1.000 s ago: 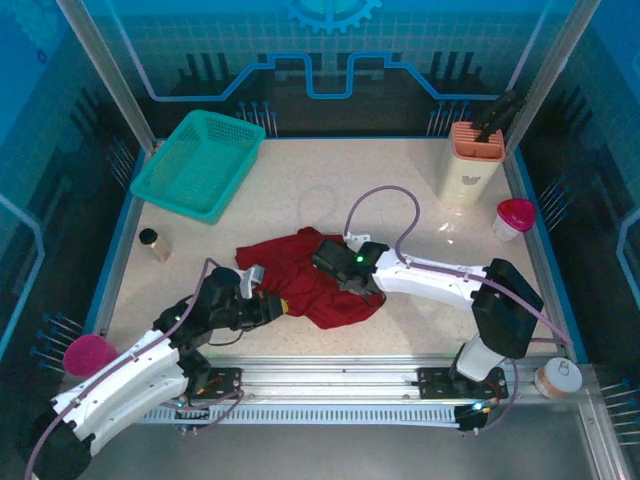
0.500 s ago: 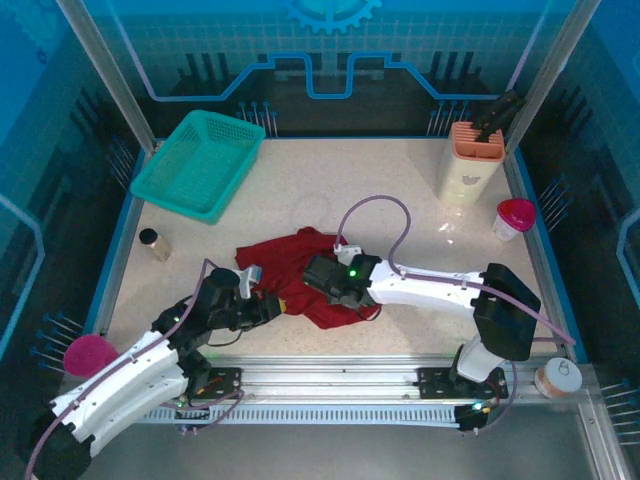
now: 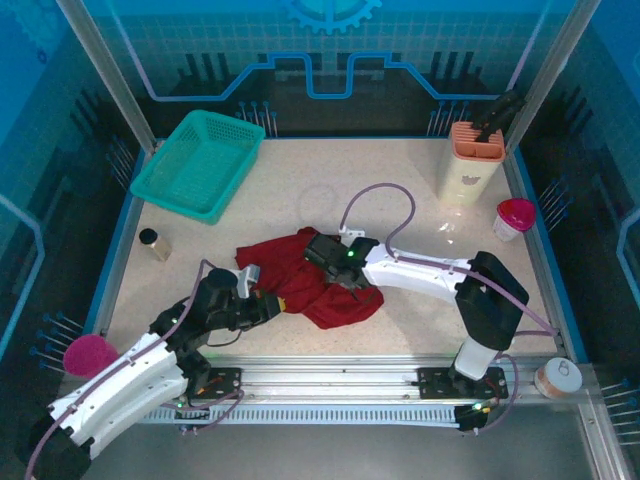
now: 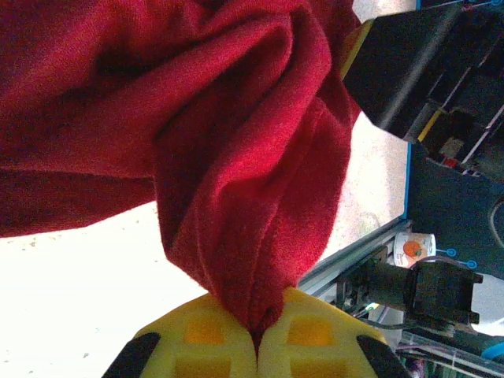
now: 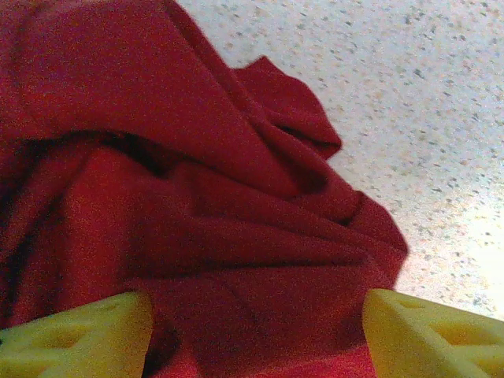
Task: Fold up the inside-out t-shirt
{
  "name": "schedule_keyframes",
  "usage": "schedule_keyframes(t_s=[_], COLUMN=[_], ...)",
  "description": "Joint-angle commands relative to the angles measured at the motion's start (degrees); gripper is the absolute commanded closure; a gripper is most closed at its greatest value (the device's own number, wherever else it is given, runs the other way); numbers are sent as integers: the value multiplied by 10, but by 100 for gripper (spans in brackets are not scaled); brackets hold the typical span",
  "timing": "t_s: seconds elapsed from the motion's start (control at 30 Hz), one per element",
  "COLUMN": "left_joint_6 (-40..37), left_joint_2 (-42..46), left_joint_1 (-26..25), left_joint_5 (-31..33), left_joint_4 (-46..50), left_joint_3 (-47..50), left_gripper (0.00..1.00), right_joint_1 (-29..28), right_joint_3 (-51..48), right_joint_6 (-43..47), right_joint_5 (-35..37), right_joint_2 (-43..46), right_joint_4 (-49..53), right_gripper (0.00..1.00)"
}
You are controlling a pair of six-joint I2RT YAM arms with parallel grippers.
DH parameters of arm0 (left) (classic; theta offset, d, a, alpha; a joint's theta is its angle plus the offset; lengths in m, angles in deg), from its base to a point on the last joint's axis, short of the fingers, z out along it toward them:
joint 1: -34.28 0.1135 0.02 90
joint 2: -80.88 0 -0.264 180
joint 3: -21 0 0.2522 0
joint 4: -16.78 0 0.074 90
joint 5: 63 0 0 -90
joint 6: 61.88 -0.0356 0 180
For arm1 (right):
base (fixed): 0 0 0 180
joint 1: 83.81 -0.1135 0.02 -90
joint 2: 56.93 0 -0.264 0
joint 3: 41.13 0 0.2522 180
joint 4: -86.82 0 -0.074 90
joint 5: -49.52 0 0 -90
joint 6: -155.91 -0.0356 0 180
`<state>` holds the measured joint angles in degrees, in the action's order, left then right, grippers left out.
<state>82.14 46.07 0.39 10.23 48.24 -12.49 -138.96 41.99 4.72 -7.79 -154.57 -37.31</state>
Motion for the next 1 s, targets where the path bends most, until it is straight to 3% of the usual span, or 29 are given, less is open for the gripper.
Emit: schedule_keyframes(t_s=[0.0, 0.13, 0.33, 0.47, 0.73, 0.93, 0.97], left_joint_6=[-1, 3, 2, 3, -9, -23, -24], left_joint_2=[3, 7, 10, 11, -7, -10, -13], left_joint_1=[5, 5, 8, 8, 10, 10, 10], left_joint_5=[-6, -9, -4, 10, 15, 33, 36], left_joint_4=[-4, -12, -4, -18, -21, -9, -11], left_joint_3=[-4, 2, -6, -4, -37, -95, -108], left_gripper=[100, 100, 100, 100, 100, 100, 100], right_joint_1=[-2, 7, 8, 3, 18, 43, 49], right_joint_3=[20, 30, 36, 50, 50, 42, 38], right_joint_6=[0, 5, -17, -62, -67, -46, -40], right_joint_5=[-10, -3, 102, 155, 190, 163, 154], right_joint_2=[-18, -37, -61, -73, -48, 19, 37], right_joint_4=[-4, -12, 29, 83, 108, 108, 104], right_gripper=[26, 27, 29, 36, 66, 99, 100])
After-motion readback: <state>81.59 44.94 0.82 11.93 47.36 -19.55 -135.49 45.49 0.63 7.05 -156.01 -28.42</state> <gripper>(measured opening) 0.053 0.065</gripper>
